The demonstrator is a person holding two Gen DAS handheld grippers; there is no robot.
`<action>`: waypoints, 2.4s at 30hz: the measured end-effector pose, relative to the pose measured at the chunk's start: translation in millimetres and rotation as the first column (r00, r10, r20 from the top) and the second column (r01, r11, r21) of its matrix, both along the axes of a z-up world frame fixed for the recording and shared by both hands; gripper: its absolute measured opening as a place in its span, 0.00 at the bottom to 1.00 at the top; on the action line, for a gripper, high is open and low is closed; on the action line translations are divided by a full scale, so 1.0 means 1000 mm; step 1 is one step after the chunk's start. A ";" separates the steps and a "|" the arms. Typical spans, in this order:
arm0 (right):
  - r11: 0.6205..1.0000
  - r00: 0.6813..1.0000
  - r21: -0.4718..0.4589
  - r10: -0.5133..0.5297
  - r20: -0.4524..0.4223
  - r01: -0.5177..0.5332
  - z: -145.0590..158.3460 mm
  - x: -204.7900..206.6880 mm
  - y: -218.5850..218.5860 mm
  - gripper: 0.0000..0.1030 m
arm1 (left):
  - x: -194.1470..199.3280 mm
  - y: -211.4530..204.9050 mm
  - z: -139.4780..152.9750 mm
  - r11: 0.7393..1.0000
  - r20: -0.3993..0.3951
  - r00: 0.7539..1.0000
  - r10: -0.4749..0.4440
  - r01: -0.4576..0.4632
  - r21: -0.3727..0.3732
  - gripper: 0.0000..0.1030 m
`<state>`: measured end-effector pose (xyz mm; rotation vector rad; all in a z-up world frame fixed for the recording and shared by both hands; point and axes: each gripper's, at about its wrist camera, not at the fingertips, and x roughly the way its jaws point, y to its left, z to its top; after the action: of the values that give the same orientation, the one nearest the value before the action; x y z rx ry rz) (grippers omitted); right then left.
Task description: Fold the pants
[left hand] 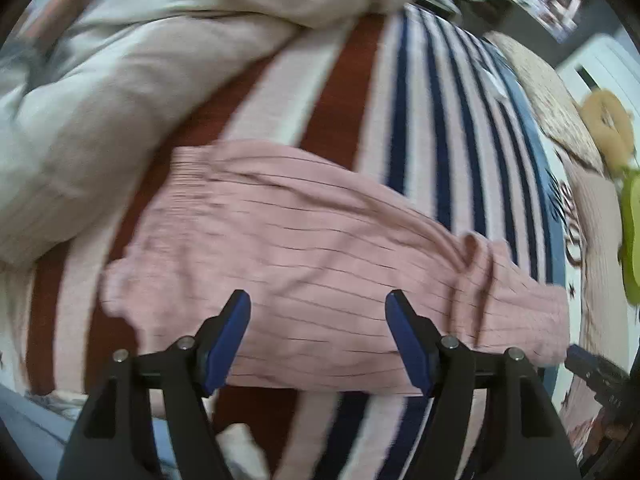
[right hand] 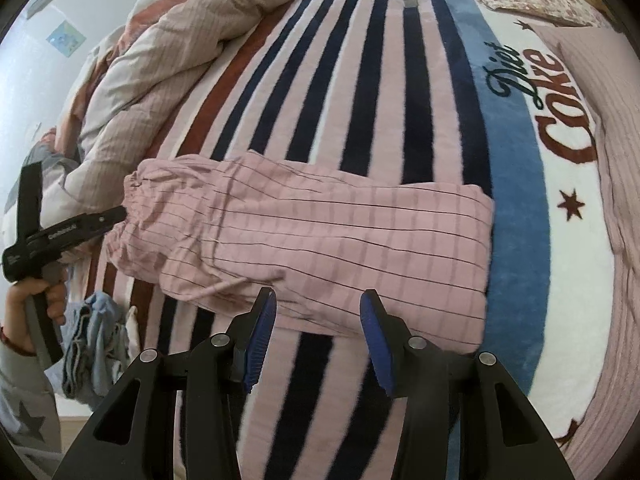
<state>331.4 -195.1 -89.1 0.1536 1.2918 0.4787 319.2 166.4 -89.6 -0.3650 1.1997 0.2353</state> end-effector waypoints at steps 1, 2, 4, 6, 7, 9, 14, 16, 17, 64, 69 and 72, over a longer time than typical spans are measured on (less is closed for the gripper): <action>1.000 1.000 0.000 -0.002 0.000 0.002 0.001 0.000 0.004 0.39 | -0.005 0.011 0.001 1.000 -0.004 1.000 0.017 -0.017 0.009 0.65; 1.000 1.000 0.000 -0.003 0.001 0.003 0.003 -0.001 0.007 0.39 | -0.010 0.025 0.000 0.999 -0.012 0.999 0.041 -0.041 0.016 0.65; 1.000 1.000 0.000 -0.005 0.000 0.005 0.005 -0.002 0.016 0.39 | -0.025 0.049 -0.003 0.997 -0.018 0.997 0.075 -0.074 0.006 0.65; 1.000 1.000 0.004 -0.007 0.002 0.007 0.006 -0.002 0.025 0.42 | -0.034 0.071 -0.007 0.994 -0.028 0.994 0.109 -0.109 -0.006 0.65; 1.000 1.000 0.006 -0.008 0.005 0.008 0.007 -0.003 0.030 0.46 | -0.038 0.080 -0.009 0.993 -0.031 0.992 0.118 -0.119 -0.012 0.65; 1.000 1.000 0.002 -0.015 0.012 0.015 0.006 -0.003 0.038 0.58 | -0.045 0.098 -0.017 0.990 -0.037 0.990 0.139 -0.140 -0.030 0.65; 0.999 0.999 0.003 -0.048 0.021 0.048 -0.001 -0.005 0.057 0.66 | -0.053 0.127 -0.046 0.982 -0.062 0.983 0.173 -0.177 -0.068 0.65; 0.999 0.999 -0.009 -0.049 0.005 0.049 -0.008 -0.005 0.066 0.66 | -0.052 0.135 -0.060 0.977 -0.080 0.979 0.187 -0.194 -0.084 0.65; 0.999 0.999 -0.014 -0.047 -0.006 0.047 -0.011 -0.004 0.071 0.66 | -0.052 0.139 -0.066 0.975 -0.082 0.978 0.191 -0.199 -0.101 0.65; 0.969 0.974 0.100 -0.226 -0.006 0.226 0.023 -0.043 -0.034 0.66 | 0.011 -0.038 0.054 0.976 0.251 0.960 -0.127 0.166 -0.141 0.20; 0.963 0.969 0.109 -0.247 0.004 0.245 0.029 -0.051 -0.059 0.66 | 0.021 -0.080 0.063 0.962 0.263 0.946 -0.188 0.231 -0.142 0.20; 0.957 0.964 0.119 -0.265 -0.001 0.264 0.030 -0.056 -0.076 0.66 | 0.027 -0.107 0.064 0.954 0.263 0.939 -0.221 0.264 -0.144 0.20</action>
<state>275.7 -271.2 -59.4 0.4165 1.2072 0.3252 346.0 59.2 -25.9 -0.3841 1.0124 -0.1311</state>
